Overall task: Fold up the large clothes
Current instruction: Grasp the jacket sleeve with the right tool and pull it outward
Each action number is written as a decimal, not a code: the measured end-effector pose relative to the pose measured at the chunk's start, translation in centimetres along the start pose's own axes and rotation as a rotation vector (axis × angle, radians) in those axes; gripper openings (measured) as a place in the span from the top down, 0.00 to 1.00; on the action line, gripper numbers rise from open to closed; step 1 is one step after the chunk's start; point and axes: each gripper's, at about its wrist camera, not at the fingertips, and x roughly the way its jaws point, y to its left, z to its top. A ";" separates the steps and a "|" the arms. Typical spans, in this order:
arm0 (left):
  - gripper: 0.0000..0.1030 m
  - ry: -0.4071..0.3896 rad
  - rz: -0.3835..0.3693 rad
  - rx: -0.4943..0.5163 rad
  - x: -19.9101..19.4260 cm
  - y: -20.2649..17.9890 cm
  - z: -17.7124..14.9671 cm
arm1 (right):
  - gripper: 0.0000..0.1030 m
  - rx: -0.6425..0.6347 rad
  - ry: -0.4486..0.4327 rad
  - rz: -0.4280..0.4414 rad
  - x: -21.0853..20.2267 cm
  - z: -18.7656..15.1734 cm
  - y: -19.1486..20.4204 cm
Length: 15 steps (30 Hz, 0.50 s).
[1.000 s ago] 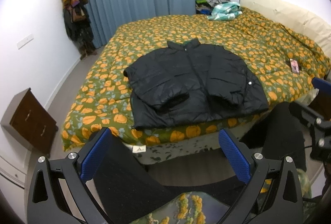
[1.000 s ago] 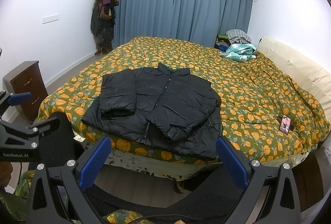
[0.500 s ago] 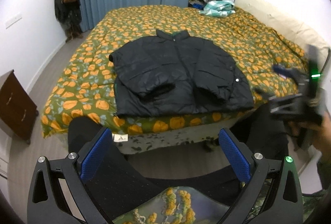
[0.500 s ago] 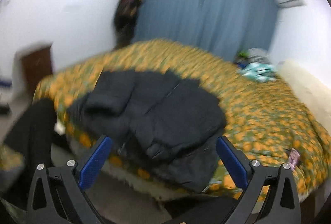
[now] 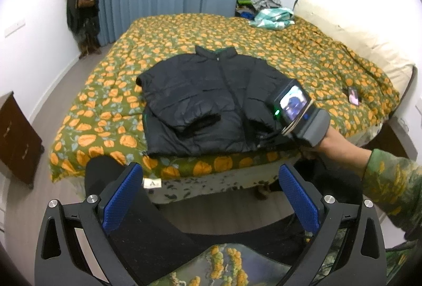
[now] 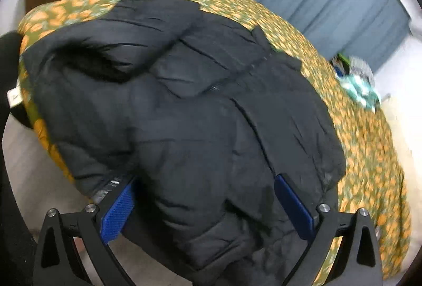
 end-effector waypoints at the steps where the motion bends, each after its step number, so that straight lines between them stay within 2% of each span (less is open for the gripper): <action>1: 0.00 0.005 -0.005 -0.006 0.1 0.1 -0.1 | 0.09 0.041 -0.001 0.014 -0.1 -0.1 -0.7; 2: 0.00 0.008 -0.009 -0.010 0.2 0.1 -0.1 | 0.25 0.090 -0.008 0.035 -0.5 -0.4 -1.7; 3: 0.00 0.010 -0.013 -0.011 0.2 0.0 -0.2 | 0.36 0.113 -0.010 0.055 -0.7 -0.5 -2.2; 4: 0.00 0.011 -0.015 -0.010 0.3 -0.1 -0.3 | 0.66 0.140 -0.012 0.080 -1.0 -0.7 -3.0; 5: 0.00 0.011 -0.015 -0.007 0.3 -0.2 -0.3 | 0.85 0.158 -0.015 0.079 -1.5 -1.0 -3.7; 7: 0.00 0.005 -0.012 0.000 0.1 -0.3 -0.3 | 0.87 0.201 -0.025 0.048 -2.5 -1.3 -5.0; 11: 0.00 -0.005 -0.001 -0.003 -0.2 0.1 -0.3 | 0.88 0.367 -0.134 0.023 -7.4 -2.0 -10.7; 15: 0.00 -0.008 0.010 -0.015 -0.1 0.8 -0.2 | 0.88 0.568 -0.247 -0.088 -13.8 -4.1 -20.3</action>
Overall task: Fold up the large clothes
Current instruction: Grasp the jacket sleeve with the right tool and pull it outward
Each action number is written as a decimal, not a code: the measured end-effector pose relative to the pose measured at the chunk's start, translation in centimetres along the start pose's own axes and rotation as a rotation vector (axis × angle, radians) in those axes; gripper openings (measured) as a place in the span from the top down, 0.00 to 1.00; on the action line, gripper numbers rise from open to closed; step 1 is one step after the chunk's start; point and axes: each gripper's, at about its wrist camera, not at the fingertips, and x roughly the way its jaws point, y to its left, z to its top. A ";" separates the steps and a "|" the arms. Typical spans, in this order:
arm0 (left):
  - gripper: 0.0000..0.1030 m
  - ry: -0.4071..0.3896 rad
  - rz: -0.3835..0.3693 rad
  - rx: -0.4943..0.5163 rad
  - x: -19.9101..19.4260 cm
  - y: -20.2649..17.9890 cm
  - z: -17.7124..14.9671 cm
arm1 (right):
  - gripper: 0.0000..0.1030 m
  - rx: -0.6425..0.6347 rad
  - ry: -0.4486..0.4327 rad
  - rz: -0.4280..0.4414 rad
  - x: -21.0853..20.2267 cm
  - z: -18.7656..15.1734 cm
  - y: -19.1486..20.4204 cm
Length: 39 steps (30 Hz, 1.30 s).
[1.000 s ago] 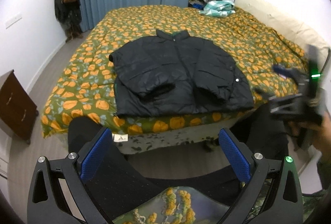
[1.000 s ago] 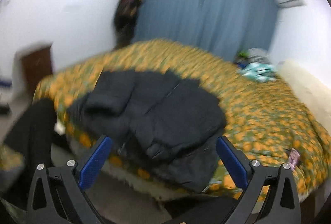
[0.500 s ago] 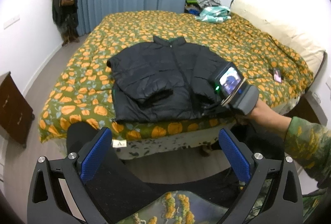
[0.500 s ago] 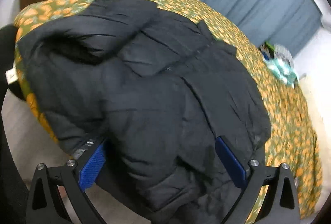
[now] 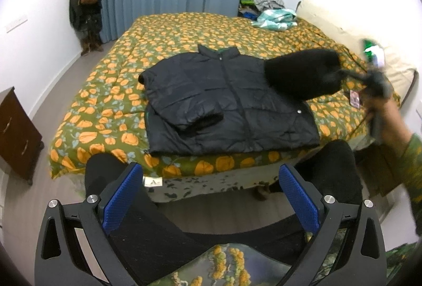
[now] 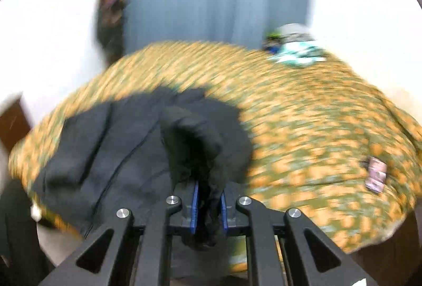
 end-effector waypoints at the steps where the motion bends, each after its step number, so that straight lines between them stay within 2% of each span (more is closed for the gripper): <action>1: 0.00 -0.002 0.002 -0.003 0.0 0.1 0.0 | 0.88 0.058 -0.026 -0.044 -1.3 1.2 -3.3; 4: 0.00 -0.006 0.005 -0.011 0.2 0.3 0.2 | 0.88 0.195 -0.061 -0.182 -3.4 2.8 -12.2; 6: 0.00 -0.006 0.012 -0.006 0.4 0.3 0.4 | 0.86 0.283 -0.011 -0.300 -3.2 2.4 -18.5; 7: 0.00 -0.008 0.019 0.001 0.5 0.3 0.5 | 0.78 0.312 0.036 -0.346 -2.6 1.9 -20.8; 8: 0.00 -0.012 0.029 0.010 0.7 0.3 0.6 | 0.54 0.341 0.097 -0.433 -1.9 0.9 -23.1; 10: 0.00 -0.019 0.052 0.026 1.0 0.5 1.0 | 0.26 0.376 0.140 -0.531 -2.2 -1.6 -25.5; 13: 0.00 -0.026 0.078 0.050 2.0 1.3 1.8 | 0.27 0.434 0.126 -0.510 -3.2 -4.6 -25.6; 15: 0.00 -0.022 0.078 0.079 3.2 1.9 2.6 | 0.27 0.442 0.105 -0.452 -4.1 -6.1 -23.3; 18: 0.00 0.014 0.049 0.166 6.1 2.1 4.1 | 0.27 0.373 0.064 -0.350 -5.0 -7.9 -16.8; 23: 0.00 0.073 -0.057 0.410 12.8 -0.9 5.1 | 0.27 0.219 -0.013 -0.124 -6.8 -10.5 -3.8; 26: 0.00 0.118 0.007 0.532 18.0 -3.1 5.3 | 0.27 0.160 -0.038 -0.023 -7.1 -12.0 2.6; 28: 0.00 0.162 0.055 0.580 21.4 -3.8 5.4 | 0.27 0.142 -0.032 0.024 -7.2 -12.7 4.7; 31: 0.01 0.239 0.118 0.582 26.2 -3.4 5.8 | 0.27 0.087 -0.021 0.075 -7.4 -13.3 7.8; 34: 0.01 0.287 0.113 0.503 28.8 -2.3 6.4 | 0.26 0.037 -0.026 0.088 -7.6 -13.7 9.9; 35: 0.06 0.293 0.098 0.471 29.1 -1.9 6.5 | 0.27 0.030 -0.023 0.102 -7.6 -13.9 10.2; 37: 0.60 0.295 0.035 0.406 28.8 -1.4 6.8 | 0.26 -0.007 -0.025 0.124 -7.9 -14.2 11.4; 39: 0.78 0.258 0.041 0.357 27.4 -1.1 7.6 | 0.26 -0.047 -0.038 0.121 -8.2 -14.3 12.1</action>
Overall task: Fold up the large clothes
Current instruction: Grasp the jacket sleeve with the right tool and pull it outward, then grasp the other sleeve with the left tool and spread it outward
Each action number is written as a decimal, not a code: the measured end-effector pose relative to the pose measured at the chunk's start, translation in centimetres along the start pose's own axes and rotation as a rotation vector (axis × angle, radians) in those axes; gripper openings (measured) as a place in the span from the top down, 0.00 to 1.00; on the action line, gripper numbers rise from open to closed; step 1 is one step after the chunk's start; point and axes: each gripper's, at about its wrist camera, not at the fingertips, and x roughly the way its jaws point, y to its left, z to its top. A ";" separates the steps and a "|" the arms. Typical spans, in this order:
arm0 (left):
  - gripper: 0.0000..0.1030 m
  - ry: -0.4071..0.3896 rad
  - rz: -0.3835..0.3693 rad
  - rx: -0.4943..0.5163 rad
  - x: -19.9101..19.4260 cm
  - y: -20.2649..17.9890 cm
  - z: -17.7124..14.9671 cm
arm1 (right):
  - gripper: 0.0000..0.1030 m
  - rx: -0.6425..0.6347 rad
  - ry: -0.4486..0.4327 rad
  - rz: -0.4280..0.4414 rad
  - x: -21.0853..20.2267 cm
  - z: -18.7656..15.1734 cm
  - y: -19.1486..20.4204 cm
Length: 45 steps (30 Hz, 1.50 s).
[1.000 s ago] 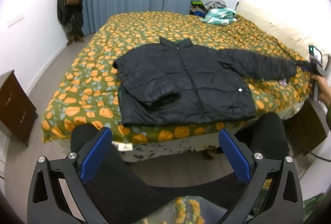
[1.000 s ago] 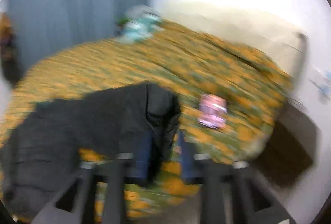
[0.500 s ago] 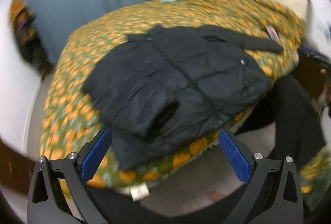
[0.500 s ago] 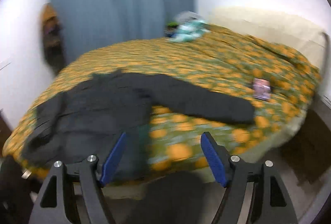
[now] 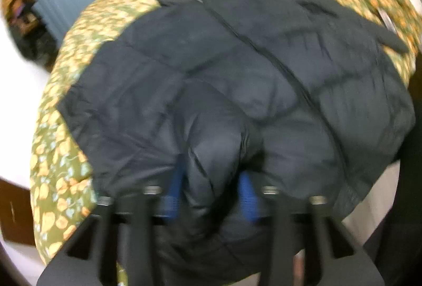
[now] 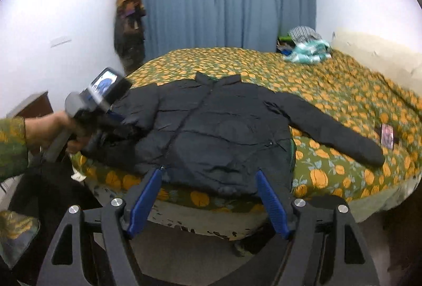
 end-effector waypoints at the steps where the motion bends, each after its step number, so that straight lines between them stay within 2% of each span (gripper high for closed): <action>1: 0.81 -0.034 -0.019 -0.023 -1.4 0.6 0.1 | 0.27 -0.016 -0.006 0.001 -0.1 0.0 0.4; 4: 0.83 -0.126 -0.008 -0.101 -5.7 4.1 0.4 | 0.27 -0.047 -0.025 0.005 -0.9 -0.1 1.3; 7: 0.83 -0.202 0.045 -0.225 -10.3 10.8 0.0 | 0.26 -0.058 -0.029 0.012 -1.2 -0.2 1.6; 10: 0.83 -0.236 0.165 -0.393 -13.2 19.7 -1.8 | 0.26 -0.068 -0.032 0.013 -1.4 -0.3 1.9; 12: 0.83 -0.234 0.275 -0.536 -14.0 25.8 -4.0 | 0.26 -0.078 -0.035 0.018 -1.4 -0.2 2.2; 14: 0.73 -0.203 0.374 -0.765 -14.4 32.9 -8.2 | 0.27 -0.084 -0.034 0.024 -1.4 -0.2 2.5; 16: 0.48 -0.159 0.445 -0.954 -14.5 36.6 -12.6 | 0.26 -0.094 -0.025 0.031 -1.2 -0.2 2.9; 17: 0.41 -0.153 0.453 -1.054 -14.9 37.9 -15.6 | 0.27 -0.097 -0.023 0.033 -1.2 -0.2 3.0; 18: 0.35 -0.170 0.440 -1.102 -15.2 38.2 -17.2 | 0.27 -0.099 -0.025 0.034 -1.2 -0.2 3.1; 20: 0.32 -0.195 0.384 -1.175 -15.8 37.8 -21.4 | 0.26 -0.098 -0.035 0.033 -1.4 -0.2 3.1; 23: 0.30 -0.199 0.339 -1.117 -16.2 35.3 -23.7 | 0.26 -0.093 -0.041 0.031 -1.7 -0.1 3.0; 28: 0.10 -0.264 0.273 -0.944 -18.2 28.8 -23.3 | 0.27 -0.078 -0.046 0.005 -1.9 0.7 2.1; 32: 0.09 -0.314 0.173 -0.834 -20.0 23.9 -21.9 | 0.26 -0.066 -0.039 -0.015 -1.8 1.2 1.8; 38: 0.09 -0.370 0.025 -0.810 -21.4 20.3 -19.1 | 0.26 -0.093 -0.007 0.006 -1.2 0.7 2.9; 42: 0.08 -0.432 0.050 -0.777 -22.8 18.6 -16.8 | 0.26 -0.116 -0.008 0.019 -1.3 0.4 3.5; 45: 0.02 -0.454 0.101 -0.754 -22.8 17.4 -14.8 | 0.26 -0.106 -0.010 0.018 -1.3 0.3 3.6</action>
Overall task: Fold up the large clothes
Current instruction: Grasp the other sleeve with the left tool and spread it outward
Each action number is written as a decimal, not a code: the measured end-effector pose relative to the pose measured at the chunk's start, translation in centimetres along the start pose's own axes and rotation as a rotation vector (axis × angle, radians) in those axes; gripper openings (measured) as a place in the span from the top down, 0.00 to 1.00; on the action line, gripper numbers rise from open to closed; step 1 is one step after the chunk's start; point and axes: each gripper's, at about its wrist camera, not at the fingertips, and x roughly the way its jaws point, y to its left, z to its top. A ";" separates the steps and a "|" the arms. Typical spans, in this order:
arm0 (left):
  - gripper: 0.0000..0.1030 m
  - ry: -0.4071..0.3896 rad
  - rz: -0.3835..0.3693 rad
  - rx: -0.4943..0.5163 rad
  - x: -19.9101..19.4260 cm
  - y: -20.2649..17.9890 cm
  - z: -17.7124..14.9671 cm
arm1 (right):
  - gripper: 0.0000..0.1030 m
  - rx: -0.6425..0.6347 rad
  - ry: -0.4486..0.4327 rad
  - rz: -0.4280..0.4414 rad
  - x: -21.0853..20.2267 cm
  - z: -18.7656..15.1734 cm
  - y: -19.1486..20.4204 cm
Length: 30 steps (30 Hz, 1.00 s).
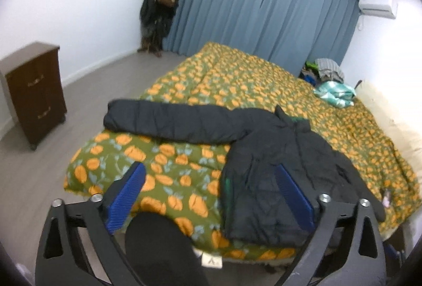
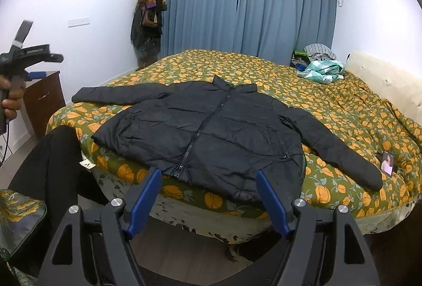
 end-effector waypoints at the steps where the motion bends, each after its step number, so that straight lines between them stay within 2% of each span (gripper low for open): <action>1: 0.01 0.005 -0.010 0.004 0.6 -0.6 0.1 | 0.26 0.007 -0.001 0.000 0.0 0.0 -0.1; 5: 0.01 0.148 -0.064 0.029 5.2 -3.0 -0.5 | 0.26 0.035 0.007 -0.003 0.1 -0.2 -0.5; 6: 0.01 0.220 -0.093 0.048 7.4 -3.6 -1.1 | 0.26 0.041 0.011 -0.003 0.2 -0.3 -0.6; 8: 0.01 0.311 -0.122 0.065 10.4 -4.4 -2.3 | 0.26 0.046 0.017 -0.005 0.2 -0.4 -0.8; 11: 0.01 0.437 -0.061 0.066 16.1 -4.6 -5.2 | 0.26 0.038 0.020 -0.004 0.2 -0.5 -0.7; 14: 0.02 0.535 0.002 0.058 19.4 -4.7 -7.4 | 0.26 0.024 0.018 -0.005 0.0 -0.5 -0.5; 15: 0.03 0.562 0.000 0.046 19.9 -4.6 -7.9 | 0.26 0.021 0.019 -0.004 0.0 -0.6 -0.4; 16: 0.08 0.582 -0.023 0.034 20.1 -4.7 -8.4 | 0.26 0.016 0.020 -0.003 0.0 -0.6 -0.3; 17: 0.15 0.595 -0.056 0.034 20.1 -4.9 -8.9 | 0.26 0.011 0.022 -0.003 0.1 -0.7 -0.2; 18: 0.44 0.617 -0.082 0.044 20.2 -5.2 -9.4 | 0.26 0.008 0.024 -0.003 0.1 -0.8 -0.1; 19: 0.61 0.631 -0.080 0.067 20.2 -5.6 -9.8 | 0.26 0.006 0.025 -0.003 0.2 -0.8 0.0; 20: 0.67 0.617 -0.067 0.094 19.8 -5.9 -9.9 | 0.26 0.003 0.026 -0.005 0.2 -0.9 0.1; 21: 0.78 0.593 -0.064 0.118 19.2 -6.2 -10.1 | 0.26 0.001 0.025 -0.006 0.2 -0.8 0.1; 22: 0.82 0.581 -0.068 0.131 18.5 -6.5 -10.3 | 0.26 -0.001 0.024 -0.006 0.2 -0.8 0.1; 24: 0.83 0.566 -0.074 0.137 17.4 -6.8 -10.7 | 0.26 -0.001 0.019 -0.007 0.1 -0.7 0.2; 26: 0.83 0.561 -0.097 0.145 16.0 -6.9 -11.7 | 0.26 -0.001 0.017 -0.009 0.1 -0.7 0.3; 30: 0.81 0.546 -0.091 0.174 15.7 -6.3 -12.4 | 0.26 0.007 0.017 -0.010 0.2 -0.5 0.2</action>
